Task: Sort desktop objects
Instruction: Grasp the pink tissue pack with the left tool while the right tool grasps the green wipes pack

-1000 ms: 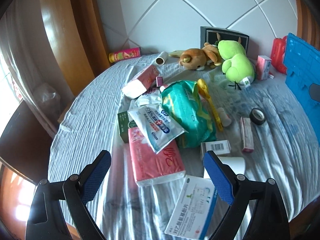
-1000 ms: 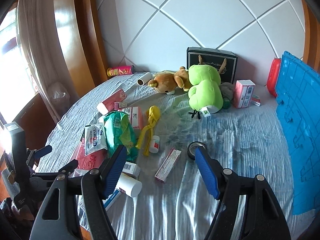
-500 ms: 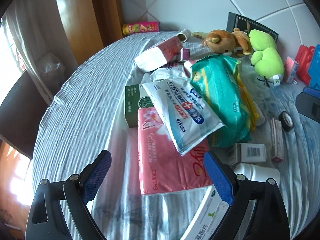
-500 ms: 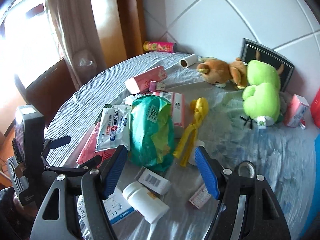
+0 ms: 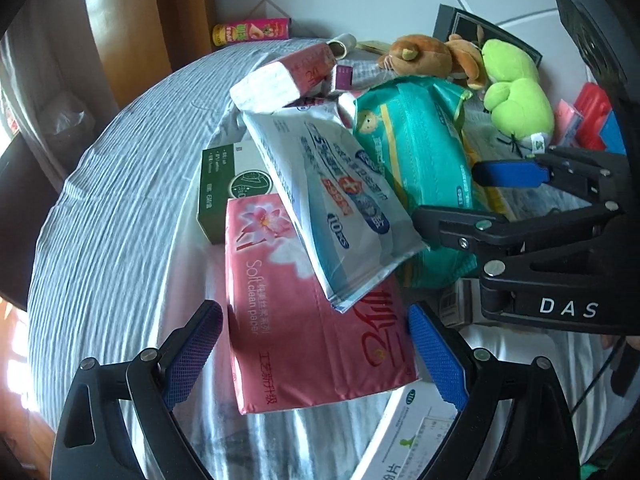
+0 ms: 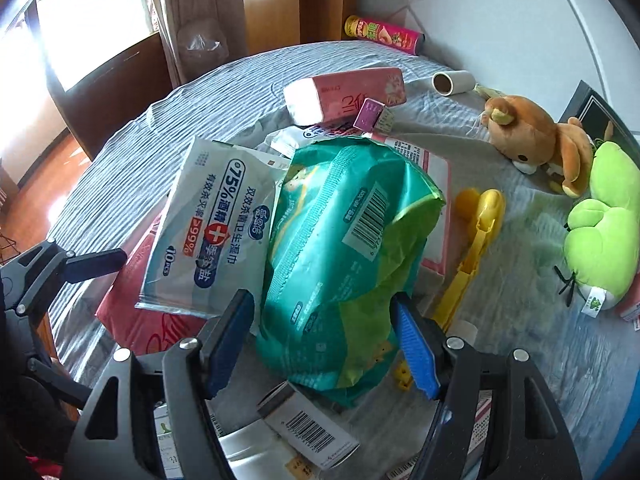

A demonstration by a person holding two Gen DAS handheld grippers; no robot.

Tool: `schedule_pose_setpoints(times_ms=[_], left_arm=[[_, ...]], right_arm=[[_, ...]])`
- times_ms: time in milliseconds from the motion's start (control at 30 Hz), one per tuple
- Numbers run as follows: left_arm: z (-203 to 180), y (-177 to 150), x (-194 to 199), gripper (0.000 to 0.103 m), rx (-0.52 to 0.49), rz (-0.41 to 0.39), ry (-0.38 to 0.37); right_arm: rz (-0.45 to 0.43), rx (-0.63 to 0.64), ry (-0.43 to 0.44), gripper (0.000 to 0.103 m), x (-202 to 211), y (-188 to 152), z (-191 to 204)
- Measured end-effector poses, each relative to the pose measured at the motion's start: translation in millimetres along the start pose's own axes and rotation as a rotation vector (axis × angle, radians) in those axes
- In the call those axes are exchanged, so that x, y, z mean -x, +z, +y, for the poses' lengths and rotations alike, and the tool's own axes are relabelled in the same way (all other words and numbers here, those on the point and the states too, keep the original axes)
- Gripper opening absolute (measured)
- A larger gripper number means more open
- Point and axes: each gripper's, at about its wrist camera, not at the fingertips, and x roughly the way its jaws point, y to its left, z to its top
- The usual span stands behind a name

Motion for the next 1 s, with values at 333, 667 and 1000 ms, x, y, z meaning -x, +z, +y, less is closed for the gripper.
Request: schedule_pose_setpoints(times_ms=[333, 667, 1000], left_arm=[[7.7, 6.0, -12.3, 0.099, -0.053, 0.008, 0.001], [15.8, -5.9, 13.7, 0.087, -0.085, -0.032, 0.058], [-2.9, 0.0, 70.7, 0.086, -0.141, -0.182, 0.06]], right_arm=[[0.017, -0.059, -0.03, 0.087, -7.8, 0.4, -1.8], [-0.029, -0.16, -0.044, 0.055, 7.1, -7.0, -1.2], [-0.157, -0.255, -0.041, 0.043, 79.4, -17.3, -9.5]])
